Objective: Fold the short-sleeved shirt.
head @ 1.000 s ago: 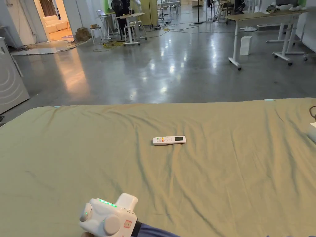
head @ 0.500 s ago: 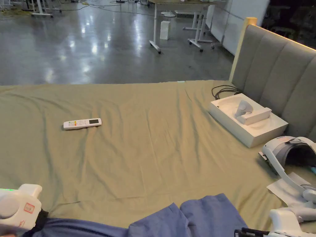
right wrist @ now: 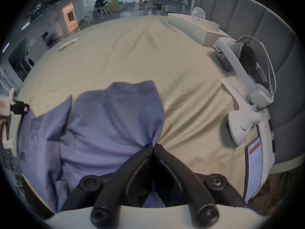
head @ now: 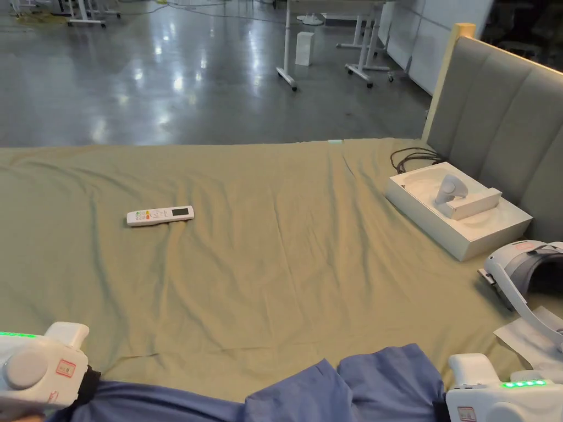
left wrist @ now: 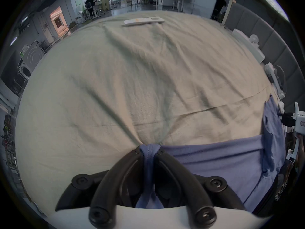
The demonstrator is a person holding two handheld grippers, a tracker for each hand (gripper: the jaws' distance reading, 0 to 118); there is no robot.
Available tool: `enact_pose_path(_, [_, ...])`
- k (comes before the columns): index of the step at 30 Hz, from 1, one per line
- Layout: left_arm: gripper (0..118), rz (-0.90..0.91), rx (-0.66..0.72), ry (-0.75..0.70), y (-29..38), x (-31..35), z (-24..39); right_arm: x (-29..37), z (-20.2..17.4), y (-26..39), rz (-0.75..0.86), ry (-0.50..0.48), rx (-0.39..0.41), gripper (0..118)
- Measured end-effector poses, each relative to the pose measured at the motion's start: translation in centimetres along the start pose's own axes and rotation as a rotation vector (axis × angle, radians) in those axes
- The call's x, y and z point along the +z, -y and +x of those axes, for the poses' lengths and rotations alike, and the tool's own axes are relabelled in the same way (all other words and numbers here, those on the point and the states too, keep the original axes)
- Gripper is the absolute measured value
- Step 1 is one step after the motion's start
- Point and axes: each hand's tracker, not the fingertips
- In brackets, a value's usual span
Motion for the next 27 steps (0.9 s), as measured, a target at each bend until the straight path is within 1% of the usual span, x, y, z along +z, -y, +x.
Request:
enact_pose_path(1, [7,0.035,0.004,0.012,0.4,1.0,-0.1,0.9,0.3,0.1,0.026,-0.013,-0.019,0])
enact_pose_path(3, [6,0.147,-0.018,0.009,1.3,4.2,-0.1,3.7,0.8,0.1,0.118,-0.028,-0.028,0])
enact_pose_path(4, [6,0.172,-0.017,0.020,1.5,6.1,-0.2,5.2,1.1,0.2,0.163,-0.074,-0.040,0])
enact_pose_path(5, [6,0.241,0.014,0.060,1.9,8.5,-0.4,7.2,1.3,0.1,0.214,-0.101,-0.055,0])
enact_pose_path(6, [6,0.296,0.024,0.081,2.3,10.8,-0.4,9.0,1.2,-0.1,0.245,-0.101,-0.058,0])
enact_pose_path(8, [6,0.376,0.025,0.096,3.3,16.7,0.4,13.2,1.1,-0.5,0.326,-0.130,-0.044,0])
enact_pose_path(9, [6,0.446,0.016,0.095,3.9,19.3,0.6,15.0,1.1,-0.6,0.360,-0.136,-0.040,0])
enact_pose_path(11, [6,0.538,-0.005,0.064,4.5,24.8,0.6,19.3,0.6,-1.1,0.444,-0.135,-0.009,0])
enact_pose_path(12, [6,0.597,0.000,0.081,5.2,28.0,0.4,21.5,0.5,-1.2,0.487,-0.139,0.006,0])
enact_pose_path(15, [6,0.755,0.016,0.080,7.1,35.5,-0.4,27.2,0.4,-1.7,0.603,-0.150,0.013,0])
enact_pose_path(18, [6,0.886,0.021,0.056,8.7,42.6,-1.1,33.0,0.4,-2.3,0.728,-0.157,0.004,0])
enact_pose_path(22, [6,0.999,0.038,0.047,9.7,48.2,-1.6,39.0,0.5,-4.3,0.841,-0.209,-0.025,0])
enact_pose_path(23, [6,1.038,0.027,0.030,9.8,49.0,-1.5,40.4,0.3,-5.1,0.875,-0.223,-0.018,0])
enact_pose_path(24, [6,1.035,0.013,0.017,9.6,49.8,-1.4,41.7,0.0,-5.8,0.895,-0.202,0.005,0])
enact_pose_path(26, [6,1.096,0.022,-0.028,9.2,51.5,-1.3,44.4,-0.6,-7.8,0.944,-0.153,0.043,0])
enact_pose_path(27, [6,1.107,0.036,-0.019,9.0,52.1,-1.1,45.5,-0.7,-8.8,0.954,-0.145,0.052,0])
